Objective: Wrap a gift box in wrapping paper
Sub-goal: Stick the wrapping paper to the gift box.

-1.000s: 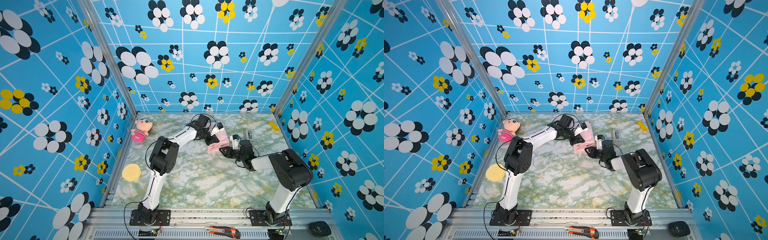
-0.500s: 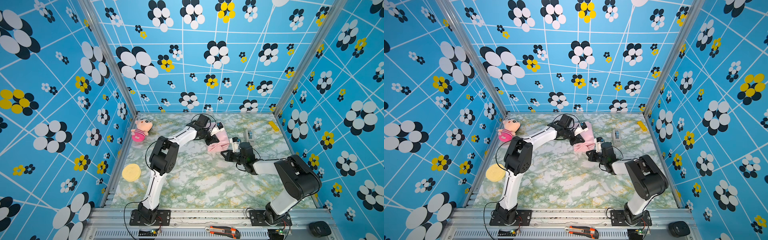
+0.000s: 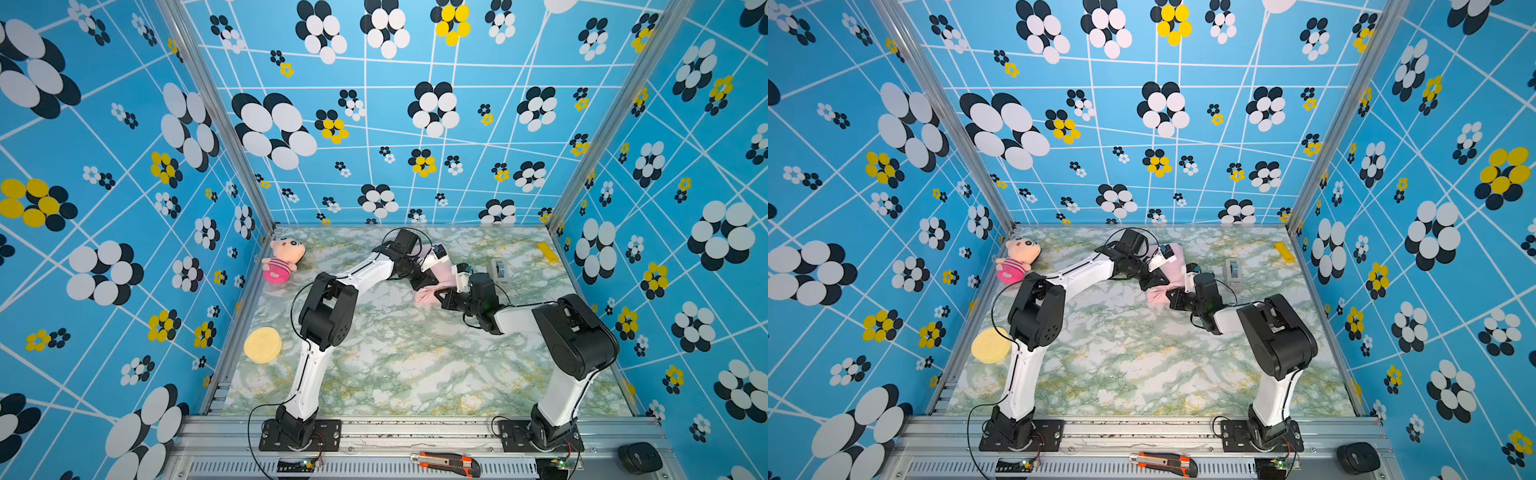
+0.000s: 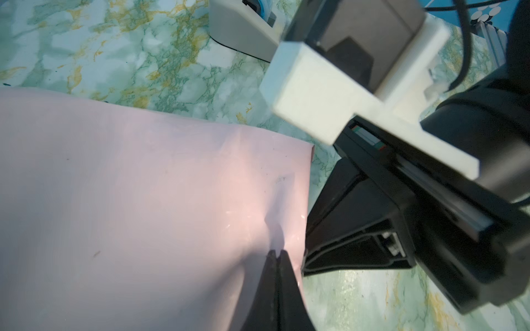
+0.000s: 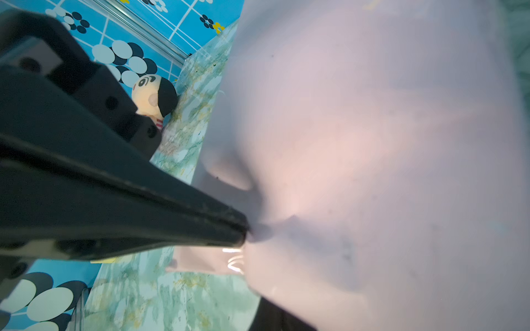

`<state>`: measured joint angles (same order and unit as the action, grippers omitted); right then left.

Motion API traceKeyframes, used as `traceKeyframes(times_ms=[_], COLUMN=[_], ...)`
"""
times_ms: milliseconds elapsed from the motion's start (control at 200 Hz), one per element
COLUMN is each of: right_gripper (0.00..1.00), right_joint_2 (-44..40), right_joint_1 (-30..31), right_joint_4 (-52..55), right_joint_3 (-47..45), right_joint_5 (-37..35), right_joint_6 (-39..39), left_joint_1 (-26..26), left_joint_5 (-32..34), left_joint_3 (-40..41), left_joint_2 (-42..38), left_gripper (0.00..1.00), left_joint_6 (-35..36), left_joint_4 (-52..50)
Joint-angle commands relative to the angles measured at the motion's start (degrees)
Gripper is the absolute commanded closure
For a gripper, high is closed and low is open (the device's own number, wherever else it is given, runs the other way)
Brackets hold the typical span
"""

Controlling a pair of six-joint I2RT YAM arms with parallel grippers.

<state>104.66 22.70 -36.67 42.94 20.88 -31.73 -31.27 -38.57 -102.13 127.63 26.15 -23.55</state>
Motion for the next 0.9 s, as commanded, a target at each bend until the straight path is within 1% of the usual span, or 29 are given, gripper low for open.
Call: traceKeyframes(times_ms=[0,275,305,360,450,485,540,555,575,665,735,775,895], right_gripper=[1.0,1.0,0.96,0.87,0.72,0.68,0.63,0.62,0.6,0.53,0.49,0.46,0.43], right_joint_2=[0.8,-0.5,-1.1,-3.0,-8.4,-11.1,-15.4,-16.6,-18.1,-23.3,-25.1,-25.0,-20.5], right_joint_1=[0.2,0.2,0.2,0.3,0.3,0.2,0.2,0.2,0.2,-0.2,-0.9,-1.7,-6.2], right_joint_4=[-2.5,-3.2,-3.3,-3.2,-0.8,1.5,6.8,8.4,10.7,20.5,27.7,32.2,46.0], right_joint_3=[2.4,1.0,0.2,-1.7,-5.3,-6.2,-6.6,-6.6,-6.4,-3.9,-0.5,2.2,12.6], right_joint_5=[-2.7,-2.5,-2.3,-1.8,-1.9,-1.9,-2.2,-2.5,-2.9,-4.1,-5.4,-6.2,-5.7], right_joint_6=[1.2,1.1,0.9,0.8,1.6,2.2,3.8,4.0,4.5,6.4,7.2,6.8,3.2], left_joint_1=[0.2,0.2,0.2,0.3,0.5,0.7,1.0,1.1,1.3,2.6,4.0,5.0,8.1], left_joint_5=[0.0,-0.1,0.0,0.1,0.7,1.4,2.8,3.2,3.8,6.1,9.1,10.3,14.5], left_joint_3=[0.2,0.0,-0.1,-0.3,-0.7,-0.9,-1.4,-1.6,-1.8,-1.4,-0.7,-0.4,0.7], left_joint_2=[2.0,1.9,1.8,1.4,0.1,-0.6,-1.8,-2.1,-2.7,-5.5,-7.8,-8.9,-11.5], left_gripper=[0.96,0.95,0.95,0.92,0.77,0.7,0.58,0.52,0.47,0.4,0.32,0.28,0.17], left_joint_6=[-0.3,-0.6,-0.8,-1.5,-4.3,-5.9,-8.5,-9.4,-10.5,-16.3,-22.4,-25.7,-36.2], left_joint_4=[-0.7,-0.3,-0.2,0.2,2.1,3.3,4.4,4.6,4.9,6.9,7.9,7.6,4.3])
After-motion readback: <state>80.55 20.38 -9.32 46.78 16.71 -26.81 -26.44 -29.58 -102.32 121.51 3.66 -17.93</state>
